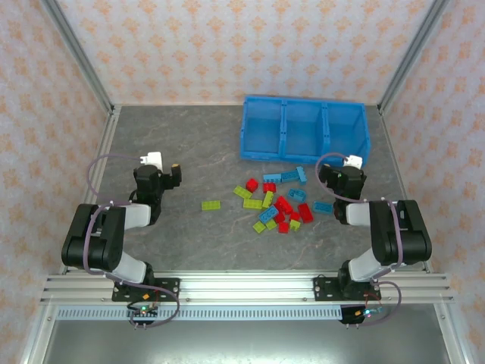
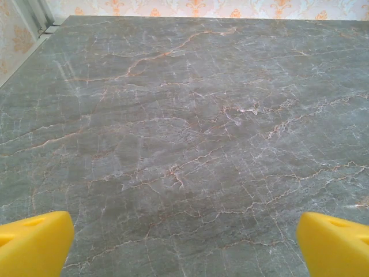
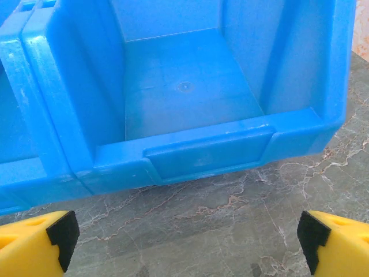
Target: Sort the legos into containers by color
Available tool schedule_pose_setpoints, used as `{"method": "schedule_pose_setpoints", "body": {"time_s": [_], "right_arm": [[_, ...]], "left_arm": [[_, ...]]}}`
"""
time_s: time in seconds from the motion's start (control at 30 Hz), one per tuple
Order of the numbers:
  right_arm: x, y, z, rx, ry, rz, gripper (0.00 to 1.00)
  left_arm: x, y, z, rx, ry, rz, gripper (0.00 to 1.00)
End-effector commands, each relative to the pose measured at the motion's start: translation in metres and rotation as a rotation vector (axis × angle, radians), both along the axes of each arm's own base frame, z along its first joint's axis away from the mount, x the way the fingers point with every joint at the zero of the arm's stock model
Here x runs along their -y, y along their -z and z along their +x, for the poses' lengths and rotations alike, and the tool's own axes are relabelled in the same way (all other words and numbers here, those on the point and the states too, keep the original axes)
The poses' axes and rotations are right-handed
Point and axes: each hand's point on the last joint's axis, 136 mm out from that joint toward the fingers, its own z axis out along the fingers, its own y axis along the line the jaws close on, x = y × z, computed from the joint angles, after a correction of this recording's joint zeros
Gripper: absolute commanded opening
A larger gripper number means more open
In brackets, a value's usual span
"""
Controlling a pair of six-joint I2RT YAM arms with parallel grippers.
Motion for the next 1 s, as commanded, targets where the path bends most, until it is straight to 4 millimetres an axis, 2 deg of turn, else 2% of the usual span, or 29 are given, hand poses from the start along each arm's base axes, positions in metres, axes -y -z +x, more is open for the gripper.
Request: {"method": "schedule_pose_setpoints", "body": {"time_s": [0.0,0.6,0.67,0.73,0.83,0.97], "right_arm": [[-0.001,-0.011,0.005,0.036,-0.008,-0.005,0.99],[-0.001,-0.011,0.004,0.038,-0.007,-0.005,0.99],[0.002,-0.016,0.005,0.043,0.013,-0.007,0.99],[0.007,-0.035,0.007,0.035,0.048,-0.006,0.99],[0.018,-0.059,-0.012,-0.099,0.191,0.096,0.99],[0.008,-0.069,-0.061,-0.277,0.281,0.292,1.0]], "left_arm": [[0.002,-0.005,0.002,0.017,0.009,0.008,1.0],[0.002,-0.005,0.002,0.017,0.008,0.007,1.0],[0.002,-0.005,0.002,0.017,0.008,0.007,1.0],[0.002,-0.005,0.002,0.016,0.009,0.007,1.0],[0.002,-0.005,0.002,0.017,0.008,0.007,1.0],[0.001,-0.005,0.002,0.016,0.008,0.007,1.0]]}}
